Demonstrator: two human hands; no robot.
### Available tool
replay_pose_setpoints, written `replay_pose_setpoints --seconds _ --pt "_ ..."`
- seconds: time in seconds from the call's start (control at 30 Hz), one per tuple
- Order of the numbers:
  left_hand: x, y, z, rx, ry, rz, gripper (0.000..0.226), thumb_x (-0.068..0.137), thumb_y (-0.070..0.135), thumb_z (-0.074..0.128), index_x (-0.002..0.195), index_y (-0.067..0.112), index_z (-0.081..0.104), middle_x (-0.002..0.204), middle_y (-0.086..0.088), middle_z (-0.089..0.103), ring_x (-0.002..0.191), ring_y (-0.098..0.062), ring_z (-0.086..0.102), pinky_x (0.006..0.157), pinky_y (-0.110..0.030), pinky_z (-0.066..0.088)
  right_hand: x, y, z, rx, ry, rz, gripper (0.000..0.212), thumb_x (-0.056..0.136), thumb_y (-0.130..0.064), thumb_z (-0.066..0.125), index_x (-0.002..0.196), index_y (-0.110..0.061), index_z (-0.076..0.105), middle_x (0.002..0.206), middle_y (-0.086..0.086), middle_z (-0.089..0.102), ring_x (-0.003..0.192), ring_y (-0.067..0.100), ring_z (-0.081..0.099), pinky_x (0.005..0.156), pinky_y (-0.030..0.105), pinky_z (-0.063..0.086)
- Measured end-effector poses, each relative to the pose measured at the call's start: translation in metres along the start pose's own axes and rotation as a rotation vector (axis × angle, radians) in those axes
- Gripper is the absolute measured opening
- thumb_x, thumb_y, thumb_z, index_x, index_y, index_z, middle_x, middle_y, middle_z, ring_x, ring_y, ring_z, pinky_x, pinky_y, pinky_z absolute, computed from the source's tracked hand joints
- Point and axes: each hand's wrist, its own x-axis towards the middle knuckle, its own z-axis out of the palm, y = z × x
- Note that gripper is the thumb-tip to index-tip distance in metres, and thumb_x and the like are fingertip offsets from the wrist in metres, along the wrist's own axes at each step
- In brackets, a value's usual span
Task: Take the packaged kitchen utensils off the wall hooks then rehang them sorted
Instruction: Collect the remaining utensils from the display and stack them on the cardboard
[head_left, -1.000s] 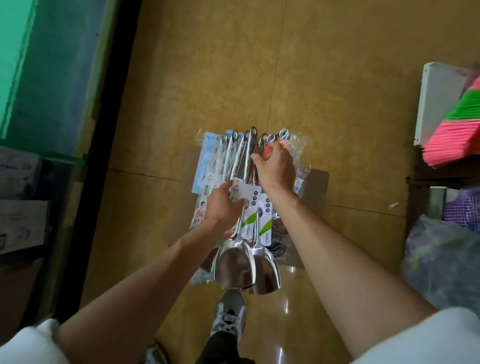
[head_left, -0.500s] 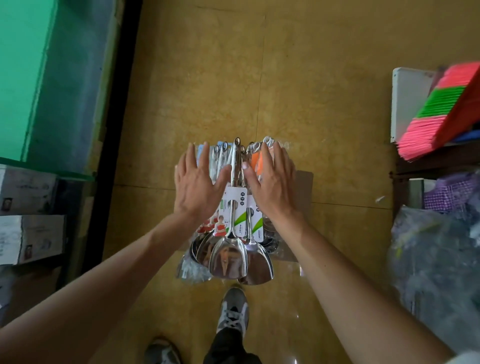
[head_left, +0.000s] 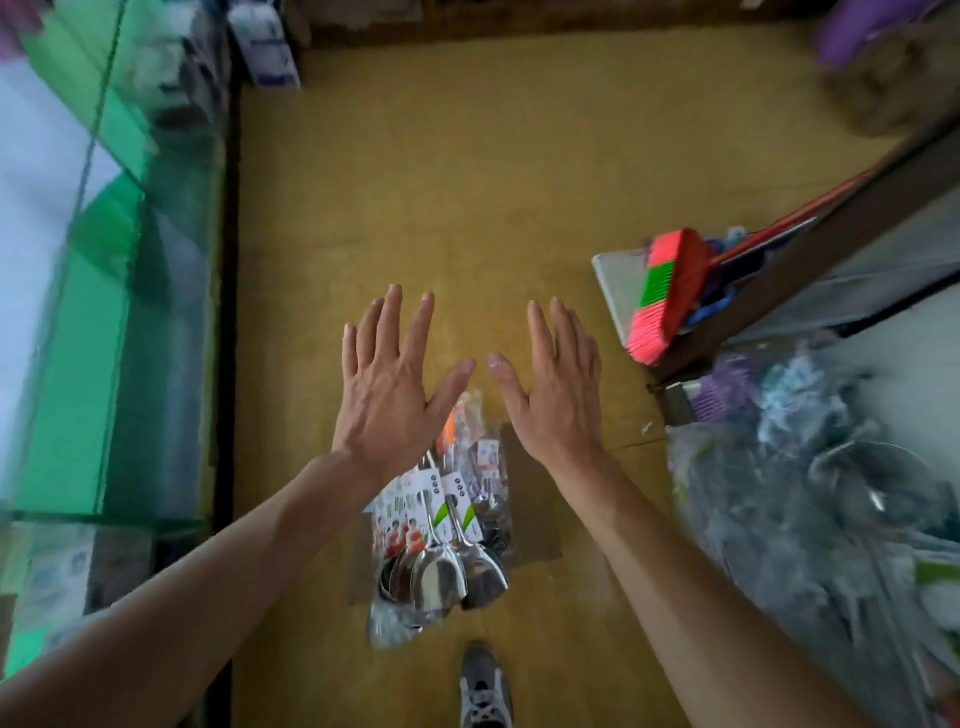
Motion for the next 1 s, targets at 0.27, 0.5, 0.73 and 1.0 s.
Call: replay_pose_setpoints --seconds 0.27,0.5,0.73,1.0 --pt "-0.013 0.134 -0.109 0.075 0.034 0.334 0.077 0.096 0.068 0.025 0.156 0.020 0.019 0.163 -0.012 0.014 0.150 -0.031 0.013 0.121 -0.054 0.012 -0.055 -0.003 -0.180 -0.025 0.272 0.110 0.078 0.099 -0.068 0.023 0.156 -0.015 0.027 0.162 0.012 0.028 0.150 0.028 0.021 0.121 0.049 0.020" --pt "-0.043 0.276 -0.120 0.001 0.025 0.578 0.080 0.094 0.071 0.021 0.154 0.018 0.028 0.160 -0.013 0.023 0.147 -0.033 0.021 0.119 -0.056 0.016 -0.128 0.047 -0.306 -0.102 0.461 0.268 0.077 0.099 -0.066 0.029 0.153 -0.012 0.034 0.158 0.012 0.035 0.148 0.029 0.026 0.119 0.050 0.024" --pt "-0.123 0.418 -0.079 -0.089 -0.021 0.787 0.076 0.095 0.067 0.026 0.153 0.018 0.029 0.159 -0.013 0.025 0.147 -0.033 0.021 0.120 -0.052 0.013 -0.247 0.135 -0.394 -0.203 0.545 0.453 0.077 0.099 -0.065 0.025 0.155 -0.014 0.031 0.161 0.012 0.029 0.150 0.029 0.020 0.122 0.049 0.019" --pt "-0.248 0.546 -0.029 -0.139 -0.143 0.989 0.076 0.096 0.067 0.027 0.156 0.021 0.021 0.162 -0.011 0.017 0.149 -0.030 0.014 0.121 -0.050 0.008 -0.426 0.217 -0.461 -0.262 0.579 0.682 0.076 0.100 -0.066 0.026 0.156 -0.016 0.027 0.163 0.009 0.025 0.152 0.026 0.016 0.123 0.047 0.015"
